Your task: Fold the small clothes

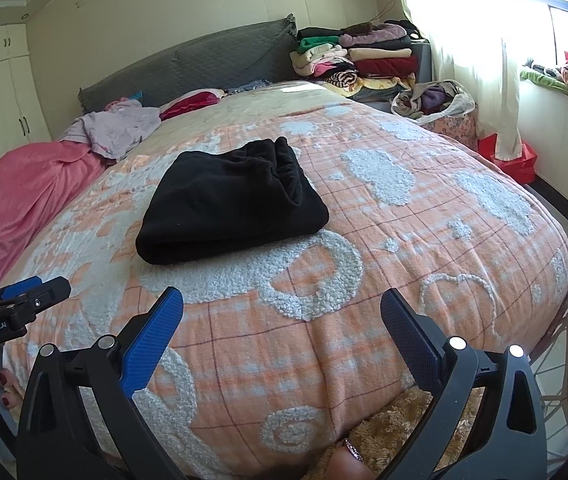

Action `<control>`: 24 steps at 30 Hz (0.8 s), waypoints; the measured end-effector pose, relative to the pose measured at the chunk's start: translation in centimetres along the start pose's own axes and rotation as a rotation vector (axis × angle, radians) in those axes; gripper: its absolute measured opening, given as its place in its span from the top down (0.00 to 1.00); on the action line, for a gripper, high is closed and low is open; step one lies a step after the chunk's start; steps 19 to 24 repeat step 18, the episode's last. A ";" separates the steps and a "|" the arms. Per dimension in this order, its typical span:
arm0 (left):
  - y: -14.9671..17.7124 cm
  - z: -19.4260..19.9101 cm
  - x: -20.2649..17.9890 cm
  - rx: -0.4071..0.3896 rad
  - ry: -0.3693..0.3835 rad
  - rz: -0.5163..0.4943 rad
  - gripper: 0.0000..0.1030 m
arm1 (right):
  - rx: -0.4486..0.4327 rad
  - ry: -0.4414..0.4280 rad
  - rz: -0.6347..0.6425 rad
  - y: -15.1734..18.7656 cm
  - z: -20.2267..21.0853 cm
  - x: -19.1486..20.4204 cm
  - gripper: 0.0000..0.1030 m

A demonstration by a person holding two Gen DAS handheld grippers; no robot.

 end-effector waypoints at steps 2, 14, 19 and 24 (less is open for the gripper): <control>0.1 0.0 0.2 0.006 -0.003 0.007 0.09 | 0.003 0.007 -0.013 0.0 0.1 -0.6 0.04; -1.2 4.6 18.2 -0.045 -0.245 0.243 0.09 | 0.025 0.337 -0.290 -0.2 -0.4 -19.6 0.05; -1.9 8.7 31.4 -0.045 -0.485 0.392 0.09 | 0.103 0.647 -0.439 1.6 -2.4 -34.2 0.05; -1.9 8.7 31.4 -0.045 -0.485 0.392 0.09 | 0.103 0.647 -0.439 1.6 -2.4 -34.2 0.05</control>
Point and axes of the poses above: each gripper's, at about its wrist camera, not at the fingertips, and z roughly against the way its jaws point, x to its left, y to its underside, the point moved 8 cm from there along -z, roughly the way its jaws point, and after that the axes turned 14 degrees about y, right-handed, at the moved point
